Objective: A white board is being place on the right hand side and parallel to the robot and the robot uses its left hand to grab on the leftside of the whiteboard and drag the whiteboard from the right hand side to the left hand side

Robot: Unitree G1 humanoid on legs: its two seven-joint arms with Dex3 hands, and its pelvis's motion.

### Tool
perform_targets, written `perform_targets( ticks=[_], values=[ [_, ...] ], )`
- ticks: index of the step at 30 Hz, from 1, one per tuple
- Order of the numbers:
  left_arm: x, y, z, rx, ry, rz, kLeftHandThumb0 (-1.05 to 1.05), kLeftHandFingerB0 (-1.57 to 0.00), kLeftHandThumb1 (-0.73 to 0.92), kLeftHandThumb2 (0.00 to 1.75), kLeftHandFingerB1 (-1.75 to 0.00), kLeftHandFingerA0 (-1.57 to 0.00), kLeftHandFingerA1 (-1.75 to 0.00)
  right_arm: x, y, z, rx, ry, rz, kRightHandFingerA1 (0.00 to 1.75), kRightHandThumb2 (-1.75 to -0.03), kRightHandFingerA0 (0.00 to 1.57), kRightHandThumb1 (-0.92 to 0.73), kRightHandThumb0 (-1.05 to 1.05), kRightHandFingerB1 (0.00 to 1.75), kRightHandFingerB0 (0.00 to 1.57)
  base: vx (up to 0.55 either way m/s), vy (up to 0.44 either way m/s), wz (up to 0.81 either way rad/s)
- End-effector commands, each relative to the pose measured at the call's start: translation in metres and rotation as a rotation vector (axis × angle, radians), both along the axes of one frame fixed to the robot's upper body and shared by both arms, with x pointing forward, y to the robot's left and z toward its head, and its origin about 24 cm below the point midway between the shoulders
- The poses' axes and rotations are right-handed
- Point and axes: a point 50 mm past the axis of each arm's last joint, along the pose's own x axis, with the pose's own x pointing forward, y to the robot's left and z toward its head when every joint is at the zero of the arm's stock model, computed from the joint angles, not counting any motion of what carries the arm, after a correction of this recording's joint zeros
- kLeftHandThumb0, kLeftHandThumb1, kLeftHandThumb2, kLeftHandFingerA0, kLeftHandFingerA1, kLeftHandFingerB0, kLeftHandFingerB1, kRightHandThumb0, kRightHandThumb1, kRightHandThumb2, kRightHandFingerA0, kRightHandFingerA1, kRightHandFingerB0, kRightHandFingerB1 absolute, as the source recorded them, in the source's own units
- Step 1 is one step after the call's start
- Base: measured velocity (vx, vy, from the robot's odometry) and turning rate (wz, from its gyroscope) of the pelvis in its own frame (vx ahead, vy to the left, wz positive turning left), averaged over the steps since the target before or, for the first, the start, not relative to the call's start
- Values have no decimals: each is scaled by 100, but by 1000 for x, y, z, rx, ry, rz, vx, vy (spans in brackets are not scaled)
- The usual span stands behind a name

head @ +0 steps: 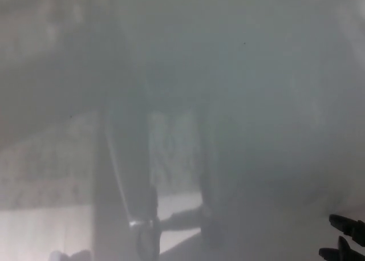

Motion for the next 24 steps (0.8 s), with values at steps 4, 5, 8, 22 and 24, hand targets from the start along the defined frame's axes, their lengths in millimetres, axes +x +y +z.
perform_targets(
  ticks=[4,5,8,22,24],
  values=[
    [0,-1,11,-6,-104,-40,-75,0,43,80,-5,0,0,2,-2,2,0,-21,-30,55,-67,77,-88,-27,34,45,0,0,0],
    [-2,1,9,-26,-114,-19,-80,0,46,80,-3,0,0,0,-3,2,-2,-19,-29,56,-67,78,-88,-28,34,45,0,0,0],
    [-11,11,-7,-50,-181,128,-84,0,60,95,-9,0,-9,-6,-3,-1,8,-8,-31,56,-67,77,-88,-28,34,45,0,0,0],
    [-119,-9,-189,-217,64,467,-68,0,57,83,-5,0,-11,-41,-5,-18,9,74,-33,56,-67,80,-87,-29,34,46,0,0,0],
    [-133,-16,-208,-262,119,542,-56,0,44,73,-6,0,-7,-47,-5,-20,22,86,-37,57,-66,78,-90,-30,35,46,0,0,0]
  ],
)
